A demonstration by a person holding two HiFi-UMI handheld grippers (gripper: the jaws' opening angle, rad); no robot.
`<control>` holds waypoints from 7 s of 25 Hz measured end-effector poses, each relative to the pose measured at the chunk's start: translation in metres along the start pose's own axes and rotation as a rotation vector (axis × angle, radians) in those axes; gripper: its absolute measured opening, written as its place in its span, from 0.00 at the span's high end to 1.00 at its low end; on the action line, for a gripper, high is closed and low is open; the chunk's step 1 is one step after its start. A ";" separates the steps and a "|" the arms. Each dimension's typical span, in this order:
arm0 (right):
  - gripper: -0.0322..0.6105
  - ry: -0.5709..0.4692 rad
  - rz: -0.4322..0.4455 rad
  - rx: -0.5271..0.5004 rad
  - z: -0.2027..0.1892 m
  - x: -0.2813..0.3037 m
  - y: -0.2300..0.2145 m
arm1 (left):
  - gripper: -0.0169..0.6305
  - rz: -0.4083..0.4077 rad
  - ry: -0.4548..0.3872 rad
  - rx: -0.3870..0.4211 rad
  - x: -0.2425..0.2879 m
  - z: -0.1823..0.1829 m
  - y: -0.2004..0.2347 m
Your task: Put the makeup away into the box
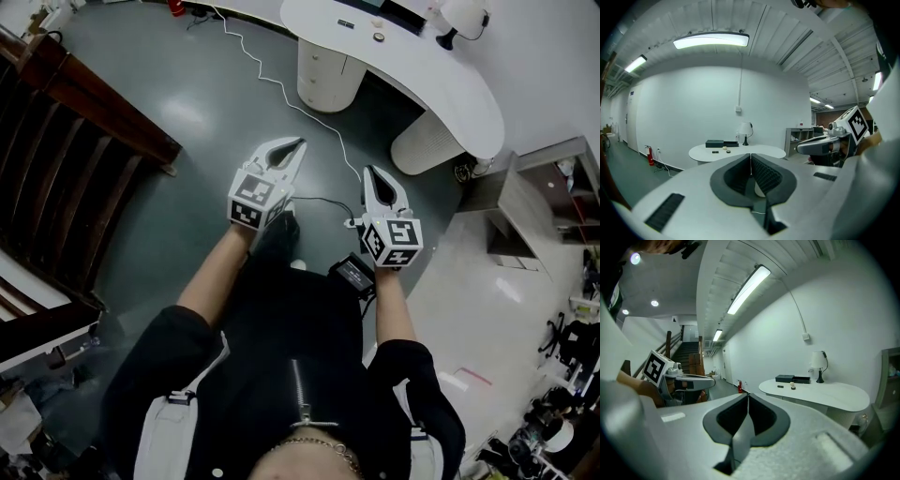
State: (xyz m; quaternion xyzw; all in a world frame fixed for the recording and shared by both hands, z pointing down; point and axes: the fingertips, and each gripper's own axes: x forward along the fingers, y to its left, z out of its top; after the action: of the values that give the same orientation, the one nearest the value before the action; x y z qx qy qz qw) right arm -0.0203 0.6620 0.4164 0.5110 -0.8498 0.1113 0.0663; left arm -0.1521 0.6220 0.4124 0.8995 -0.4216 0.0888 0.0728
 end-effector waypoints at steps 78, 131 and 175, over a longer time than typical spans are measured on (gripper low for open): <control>0.94 0.194 -0.003 -0.093 0.144 0.575 -0.424 | 0.95 -0.085 0.113 -0.020 0.594 0.115 0.343; 0.79 0.823 0.071 -0.146 -0.038 0.653 -0.480 | 0.95 -0.188 0.278 -0.096 0.658 0.062 0.384; 0.76 0.855 -0.022 -0.008 -0.014 0.727 -0.575 | 0.95 -0.101 0.319 -0.111 0.639 0.052 0.406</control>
State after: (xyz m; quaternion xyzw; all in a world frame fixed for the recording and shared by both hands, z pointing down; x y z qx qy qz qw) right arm 0.1464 -0.2155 0.6641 0.4275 -0.7407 0.3092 0.4159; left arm -0.0587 -0.1221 0.5259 0.8885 -0.3633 0.2033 0.1928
